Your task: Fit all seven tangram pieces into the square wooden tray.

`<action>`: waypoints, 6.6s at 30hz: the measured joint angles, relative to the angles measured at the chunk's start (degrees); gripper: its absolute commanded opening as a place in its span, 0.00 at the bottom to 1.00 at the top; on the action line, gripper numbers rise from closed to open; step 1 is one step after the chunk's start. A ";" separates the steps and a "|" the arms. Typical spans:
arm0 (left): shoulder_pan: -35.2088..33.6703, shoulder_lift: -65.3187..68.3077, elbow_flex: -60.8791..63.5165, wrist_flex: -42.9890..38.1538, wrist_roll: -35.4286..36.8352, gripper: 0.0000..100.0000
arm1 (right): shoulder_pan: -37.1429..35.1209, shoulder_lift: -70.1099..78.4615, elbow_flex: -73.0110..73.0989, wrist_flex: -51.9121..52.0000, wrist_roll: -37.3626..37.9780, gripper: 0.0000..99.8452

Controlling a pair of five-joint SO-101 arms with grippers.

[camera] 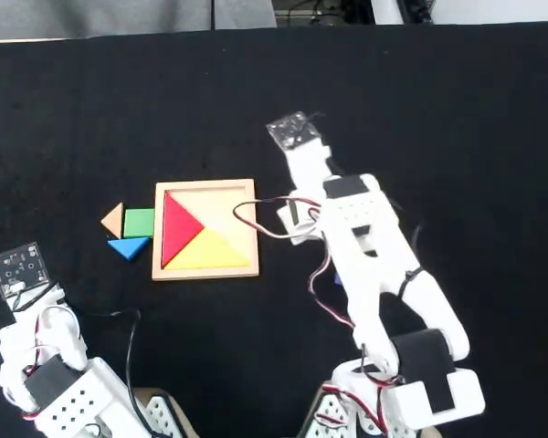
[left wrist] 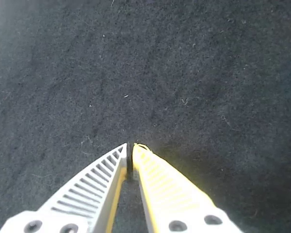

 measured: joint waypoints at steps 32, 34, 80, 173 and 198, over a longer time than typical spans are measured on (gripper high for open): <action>0.00 0.00 0.00 0.00 -0.09 0.03 | 6.95 11.69 -4.13 1.58 17.85 0.15; 0.00 0.00 0.00 0.00 -0.09 0.03 | 6.95 13.54 -5.71 1.58 17.85 0.15; 0.00 0.00 0.00 0.00 -0.09 0.03 | 15.82 15.65 -9.14 0.97 21.63 0.11; 0.00 0.00 0.00 0.00 -0.09 0.03 | -19.78 16.09 -17.76 3.78 -38.68 0.01; 0.00 0.00 0.00 0.00 -0.09 0.03 | -19.78 16.53 -17.76 3.52 -37.36 0.10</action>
